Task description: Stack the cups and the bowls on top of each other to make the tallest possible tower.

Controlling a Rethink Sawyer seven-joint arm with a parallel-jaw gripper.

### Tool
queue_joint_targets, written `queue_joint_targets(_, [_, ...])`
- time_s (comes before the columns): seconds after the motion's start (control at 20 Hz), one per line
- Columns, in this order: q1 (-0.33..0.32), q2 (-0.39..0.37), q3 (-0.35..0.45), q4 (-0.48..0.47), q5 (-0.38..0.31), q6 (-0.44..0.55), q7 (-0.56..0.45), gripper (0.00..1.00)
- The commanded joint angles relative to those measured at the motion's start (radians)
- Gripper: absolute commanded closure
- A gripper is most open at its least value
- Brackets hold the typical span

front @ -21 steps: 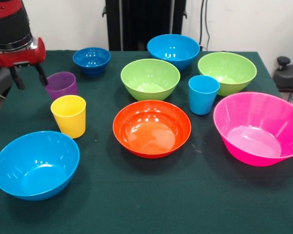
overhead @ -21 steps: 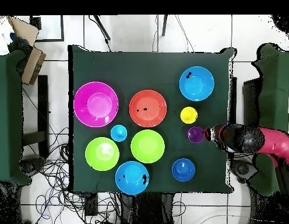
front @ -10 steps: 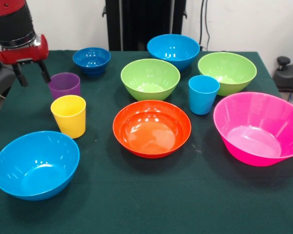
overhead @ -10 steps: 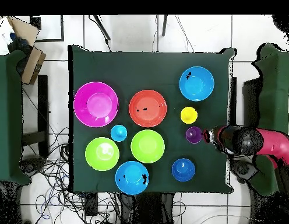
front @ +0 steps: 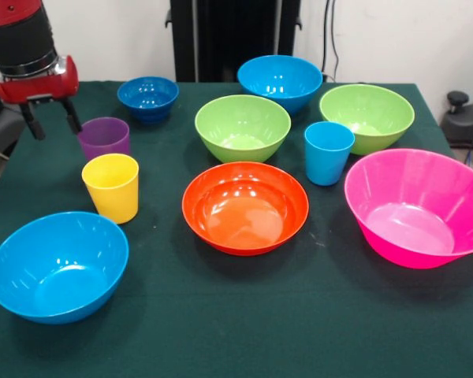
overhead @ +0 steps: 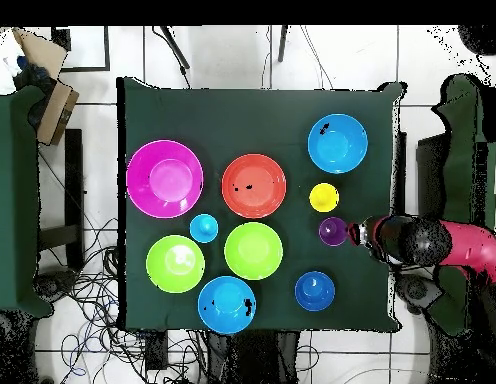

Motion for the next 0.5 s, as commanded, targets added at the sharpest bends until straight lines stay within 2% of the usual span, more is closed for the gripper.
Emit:
queue_joint_targets(0.05, [0.046, -0.014, 0.0, 0.052, -0.085, -0.031, -0.296, 0.0])
queue_joint_targets(0.5, [0.053, -0.027, -0.008, 0.062, -0.097, -0.047, -0.269, 0.0])
